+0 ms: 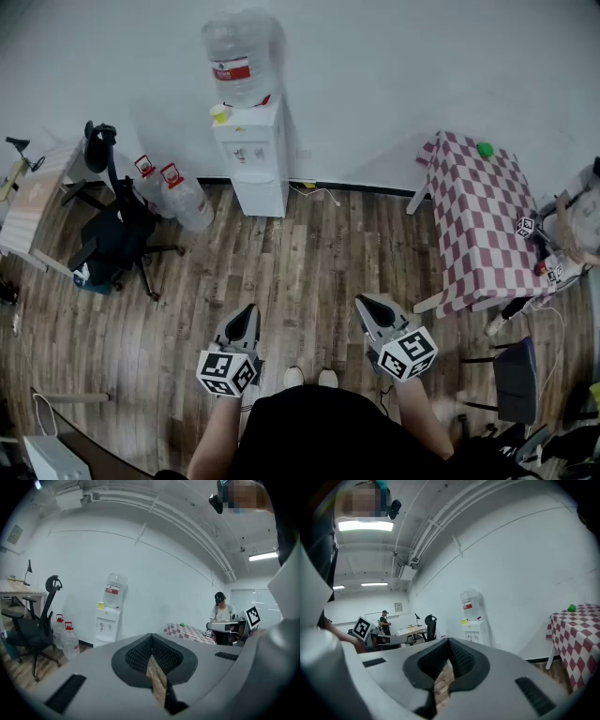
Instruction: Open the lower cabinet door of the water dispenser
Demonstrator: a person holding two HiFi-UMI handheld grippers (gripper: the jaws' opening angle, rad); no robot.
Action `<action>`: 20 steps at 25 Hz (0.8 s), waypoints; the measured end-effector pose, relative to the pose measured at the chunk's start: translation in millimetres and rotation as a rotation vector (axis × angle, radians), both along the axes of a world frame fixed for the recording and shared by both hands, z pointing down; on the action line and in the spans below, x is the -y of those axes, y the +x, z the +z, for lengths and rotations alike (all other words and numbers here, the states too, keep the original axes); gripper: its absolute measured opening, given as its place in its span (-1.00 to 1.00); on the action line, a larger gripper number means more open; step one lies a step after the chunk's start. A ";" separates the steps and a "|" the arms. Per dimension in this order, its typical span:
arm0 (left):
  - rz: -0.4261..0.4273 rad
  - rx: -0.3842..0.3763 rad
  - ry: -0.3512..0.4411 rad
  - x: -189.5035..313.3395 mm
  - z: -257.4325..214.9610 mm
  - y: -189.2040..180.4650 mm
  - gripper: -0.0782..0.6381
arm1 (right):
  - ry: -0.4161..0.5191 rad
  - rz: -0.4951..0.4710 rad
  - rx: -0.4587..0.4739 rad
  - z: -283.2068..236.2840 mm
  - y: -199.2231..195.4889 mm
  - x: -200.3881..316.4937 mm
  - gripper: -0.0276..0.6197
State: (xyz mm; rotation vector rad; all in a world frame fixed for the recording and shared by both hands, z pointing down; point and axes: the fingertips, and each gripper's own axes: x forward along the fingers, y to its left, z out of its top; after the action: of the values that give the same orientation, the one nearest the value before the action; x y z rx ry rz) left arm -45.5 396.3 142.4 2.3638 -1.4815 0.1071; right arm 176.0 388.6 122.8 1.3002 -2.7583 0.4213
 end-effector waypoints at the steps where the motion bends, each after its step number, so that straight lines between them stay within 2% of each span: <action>1: 0.001 0.001 -0.001 -0.2 0.1 -0.7 -0.75 | -0.003 0.002 -0.002 1.0 0.2 -1.0 -0.85; 14: 0.024 0.012 0.000 2.7 0.3 11.9 -0.75 | -0.011 0.035 -0.007 6.0 17.9 -4.0 -0.85; 20: 0.022 0.017 0.000 1.5 0.9 18.0 -0.75 | -0.016 0.068 0.030 9.4 31.1 -3.6 -0.85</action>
State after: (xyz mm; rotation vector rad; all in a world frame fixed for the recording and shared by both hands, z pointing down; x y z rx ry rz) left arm -27.5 394.8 143.3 2.3847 -1.4637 0.1334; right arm 207.1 392.2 132.1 1.3985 -2.7349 0.4700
